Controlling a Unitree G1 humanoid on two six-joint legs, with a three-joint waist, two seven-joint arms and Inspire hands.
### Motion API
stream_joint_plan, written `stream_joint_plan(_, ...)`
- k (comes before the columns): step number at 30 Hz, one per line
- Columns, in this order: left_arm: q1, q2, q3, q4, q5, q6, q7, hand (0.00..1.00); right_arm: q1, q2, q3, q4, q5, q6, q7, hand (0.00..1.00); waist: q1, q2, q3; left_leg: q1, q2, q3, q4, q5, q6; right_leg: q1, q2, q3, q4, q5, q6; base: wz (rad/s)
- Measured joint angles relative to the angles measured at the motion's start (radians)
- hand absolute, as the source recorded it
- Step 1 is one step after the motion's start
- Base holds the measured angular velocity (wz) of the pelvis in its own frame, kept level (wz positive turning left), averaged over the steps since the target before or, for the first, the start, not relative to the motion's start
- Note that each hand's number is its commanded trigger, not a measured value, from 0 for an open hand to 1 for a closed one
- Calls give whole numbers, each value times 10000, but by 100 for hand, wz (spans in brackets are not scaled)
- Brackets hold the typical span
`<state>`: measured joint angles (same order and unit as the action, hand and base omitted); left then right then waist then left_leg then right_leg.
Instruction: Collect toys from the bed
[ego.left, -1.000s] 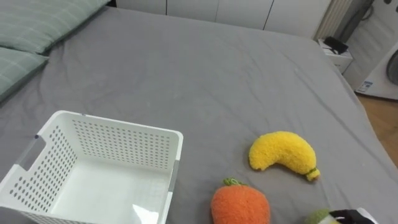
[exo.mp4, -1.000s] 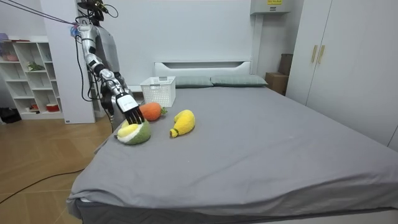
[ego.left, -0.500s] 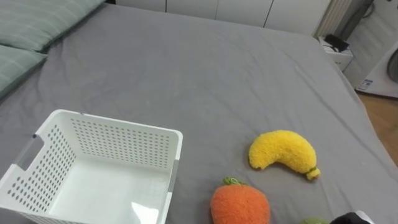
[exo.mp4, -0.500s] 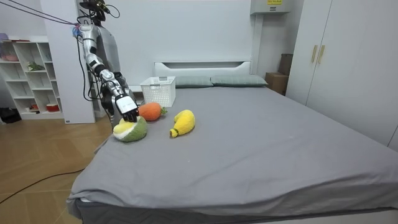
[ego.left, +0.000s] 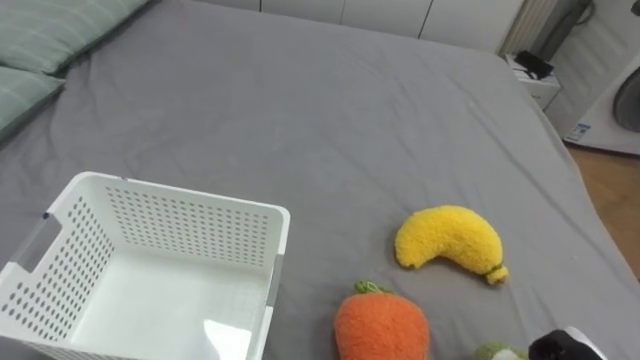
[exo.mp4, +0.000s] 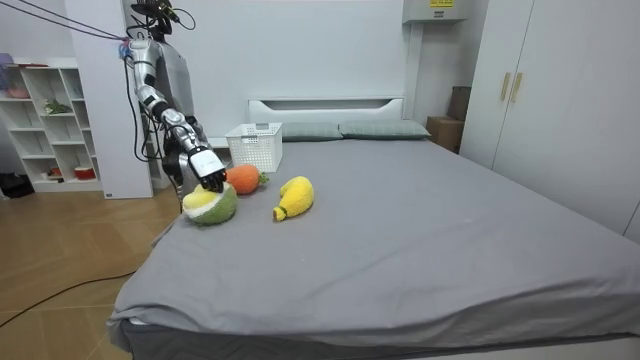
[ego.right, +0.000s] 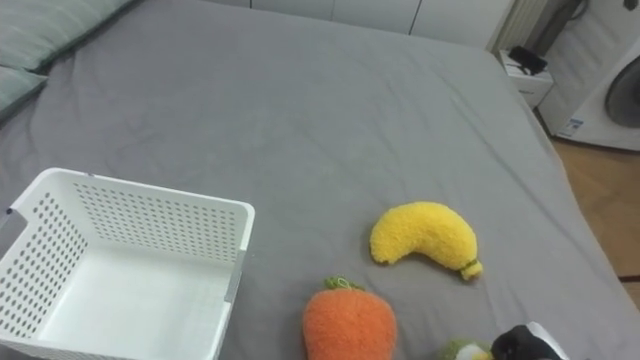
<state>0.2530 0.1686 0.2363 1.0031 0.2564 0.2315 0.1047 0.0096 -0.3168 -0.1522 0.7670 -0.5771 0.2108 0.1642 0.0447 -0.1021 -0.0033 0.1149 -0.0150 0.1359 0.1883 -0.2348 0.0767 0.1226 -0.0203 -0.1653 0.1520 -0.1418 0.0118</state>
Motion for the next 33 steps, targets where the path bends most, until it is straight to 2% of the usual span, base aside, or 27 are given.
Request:
stream_joint_plan(9, 2, 12, 196, -16, -80, -50, -53, 0, 212, -57, -346, -2882, -138, 8, 281, 100, -314, 55, -1, 13, 4, 73, -22, 2, 1, -93, 13, 185, 21, -1, 0, -2)
stream_joint_plan(14, 4, 1, 177, 20, -80, -191, -50, 0, 244, -51, -373, -4680, -238, 82, 290, 100, -513, 127, -40, -38, 18, 192, -64, 4, 0, -194, 30, 322, 118, -1, 0, -7)
stream_joint_plan(16, 6, 1, 177, 29, -77, -211, -45, 0, 247, -49, -375, -5002, -242, 85, 290, 100, -554, 179, -25, -44, 21, 214, -76, 5, 2, -237, 29, 340, 167, -2, 2, -4)
stream_joint_plan(18, 5, -2, 177, 28, -78, -220, -38, 0, 248, -48, -375, -5331, -242, 86, 290, 100, -604, 171, -44, -114, 21, 243, -77, 7, 6, -318, 27, 366, 179, -2, 2, -5)
stream_joint_plan(27, -28, -66, 177, 14, -88, -239, 6, 0, 234, -38, -374, -6819, -231, 308, 359, 100, -614, 160, -57, -151, 21, 308, -61, 10, 9, -420, 35, 441, 185, -2, 2, -1)
stream_joint_plan(33, -44, -284, 168, -50, -225, -379, 240, 0, 180, -38, -375, -7734, -83, 341, 394, 100, -481, 120, -47, -141, 21, 308, -127, 10, 9, -416, 35, 454, 182, -2, 3, 0)
